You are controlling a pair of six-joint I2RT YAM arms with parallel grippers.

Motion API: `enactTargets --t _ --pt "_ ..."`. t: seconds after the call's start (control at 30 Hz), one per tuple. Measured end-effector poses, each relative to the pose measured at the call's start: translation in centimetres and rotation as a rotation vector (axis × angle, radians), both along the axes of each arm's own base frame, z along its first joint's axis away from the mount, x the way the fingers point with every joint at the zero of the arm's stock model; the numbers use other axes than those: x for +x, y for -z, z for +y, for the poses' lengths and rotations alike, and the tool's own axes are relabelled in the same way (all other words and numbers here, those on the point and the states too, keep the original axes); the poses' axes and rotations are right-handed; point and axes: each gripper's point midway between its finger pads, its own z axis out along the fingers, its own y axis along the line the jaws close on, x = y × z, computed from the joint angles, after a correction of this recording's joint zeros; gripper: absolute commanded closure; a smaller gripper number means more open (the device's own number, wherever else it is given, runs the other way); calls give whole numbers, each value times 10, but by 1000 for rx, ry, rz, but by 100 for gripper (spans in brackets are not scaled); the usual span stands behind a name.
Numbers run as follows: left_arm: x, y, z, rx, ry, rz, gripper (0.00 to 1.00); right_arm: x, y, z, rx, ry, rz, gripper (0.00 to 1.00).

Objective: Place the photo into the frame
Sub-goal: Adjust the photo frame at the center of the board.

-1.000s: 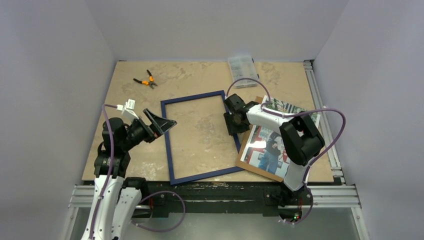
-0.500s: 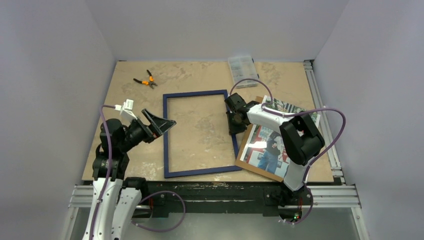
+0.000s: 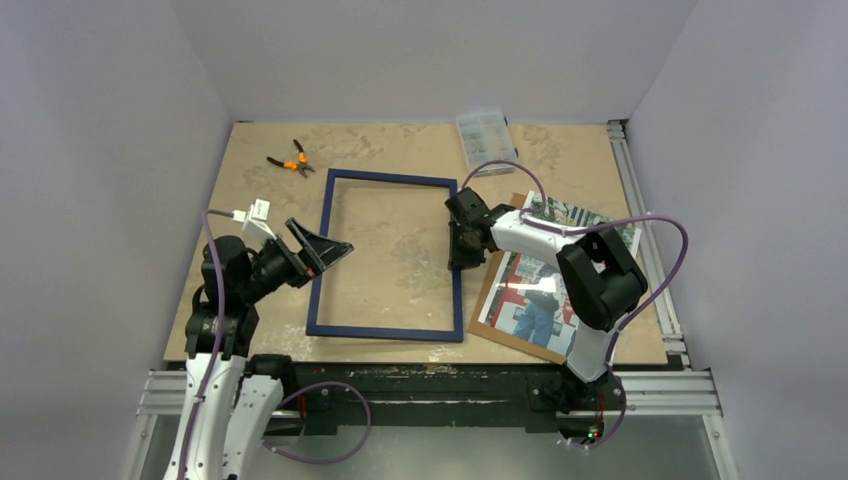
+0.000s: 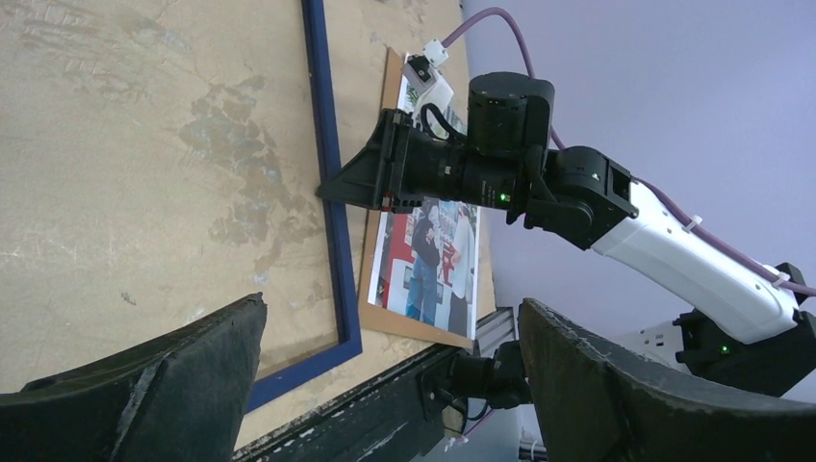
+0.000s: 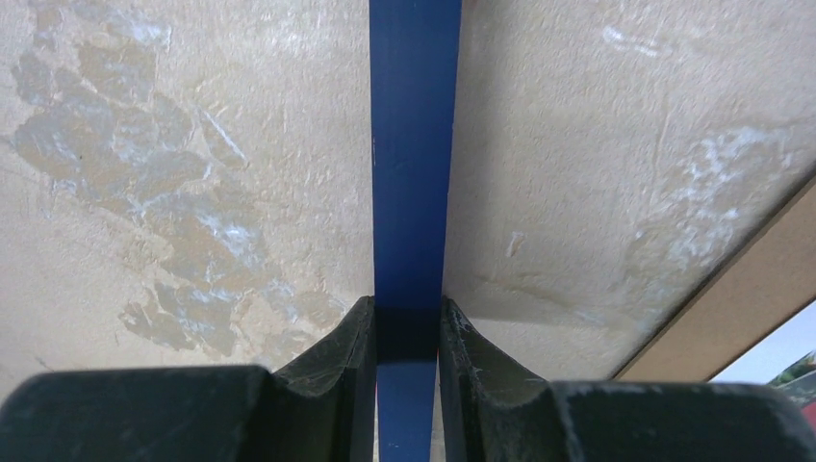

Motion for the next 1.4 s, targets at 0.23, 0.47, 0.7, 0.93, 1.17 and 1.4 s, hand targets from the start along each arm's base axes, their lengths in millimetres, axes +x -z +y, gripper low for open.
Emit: enactTargets --t 0.23,0.47,0.7,0.93,1.17,1.4 --pt "4 2 -1 -2 5 10 0 -11 -2 8 -1 9 -17 91" --pt "15 15 -2 5 20 72 0 -17 -3 25 35 -16 -30 56" --pt "13 19 -1 36 33 91 0 -16 -9 40 90 -45 -40 41" --pt "11 17 -2 44 45 81 0 -19 -9 34 68 -62 -43 42" --pt "3 4 -3 39 57 55 0 -46 -14 23 20 -117 -46 57" --pt "-10 -27 -3 38 59 -50 0 -77 -1 26 -5 -156 -15 89"
